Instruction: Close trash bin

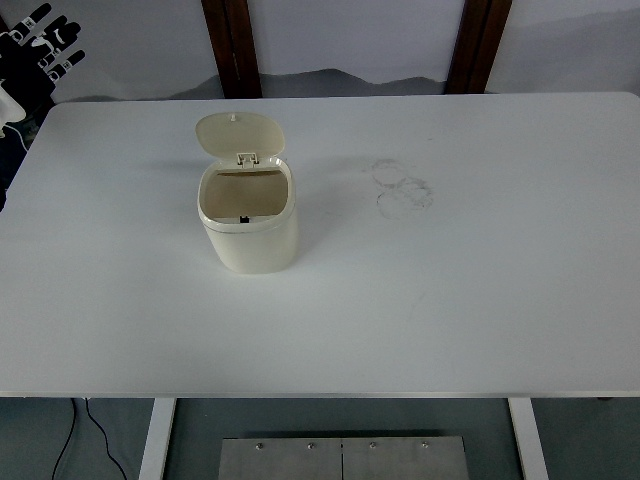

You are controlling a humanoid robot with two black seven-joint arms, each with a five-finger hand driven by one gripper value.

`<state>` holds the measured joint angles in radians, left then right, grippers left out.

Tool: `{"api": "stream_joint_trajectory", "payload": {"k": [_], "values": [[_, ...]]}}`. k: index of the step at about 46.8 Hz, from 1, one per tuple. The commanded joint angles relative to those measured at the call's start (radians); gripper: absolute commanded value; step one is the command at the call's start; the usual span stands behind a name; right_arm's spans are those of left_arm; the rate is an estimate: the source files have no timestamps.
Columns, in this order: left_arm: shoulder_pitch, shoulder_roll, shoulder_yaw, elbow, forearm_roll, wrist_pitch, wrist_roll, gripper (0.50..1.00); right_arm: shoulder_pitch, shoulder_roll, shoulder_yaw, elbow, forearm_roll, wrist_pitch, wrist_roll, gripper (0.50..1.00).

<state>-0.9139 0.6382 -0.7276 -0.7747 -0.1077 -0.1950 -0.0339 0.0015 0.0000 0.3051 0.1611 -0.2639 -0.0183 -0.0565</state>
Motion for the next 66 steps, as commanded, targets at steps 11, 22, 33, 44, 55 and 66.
{"api": "stream_joint_trajectory", "payload": {"k": [11,22,33,44,55,66], "values": [[0.001,-0.002,0.000,0.000,-0.001,0.000,0.000,1.000,0.000,0.000,0.000,0.000,0.000,0.000,0.000,0.995],[0.003,-0.003,0.000,0.000,0.002,-0.003,0.000,1.000,0.000,0.000,0.000,0.000,0.000,0.000,0.000,0.995],[0.020,-0.011,0.007,-0.002,-0.004,-0.004,0.000,1.000,0.000,0.000,-0.001,0.000,0.000,0.000,0.000,0.995],[0.029,-0.011,0.007,-0.002,-0.004,-0.003,0.002,1.000,0.000,0.000,-0.001,0.000,-0.001,0.000,-0.002,0.995],[0.030,-0.011,0.008,-0.003,-0.004,0.000,0.002,1.000,0.000,0.000,-0.001,0.000,-0.001,0.000,-0.003,0.995],[0.030,-0.009,0.010,-0.009,-0.004,0.008,0.005,1.000,0.000,0.000,-0.003,0.000,-0.003,0.000,-0.003,0.995]]}}
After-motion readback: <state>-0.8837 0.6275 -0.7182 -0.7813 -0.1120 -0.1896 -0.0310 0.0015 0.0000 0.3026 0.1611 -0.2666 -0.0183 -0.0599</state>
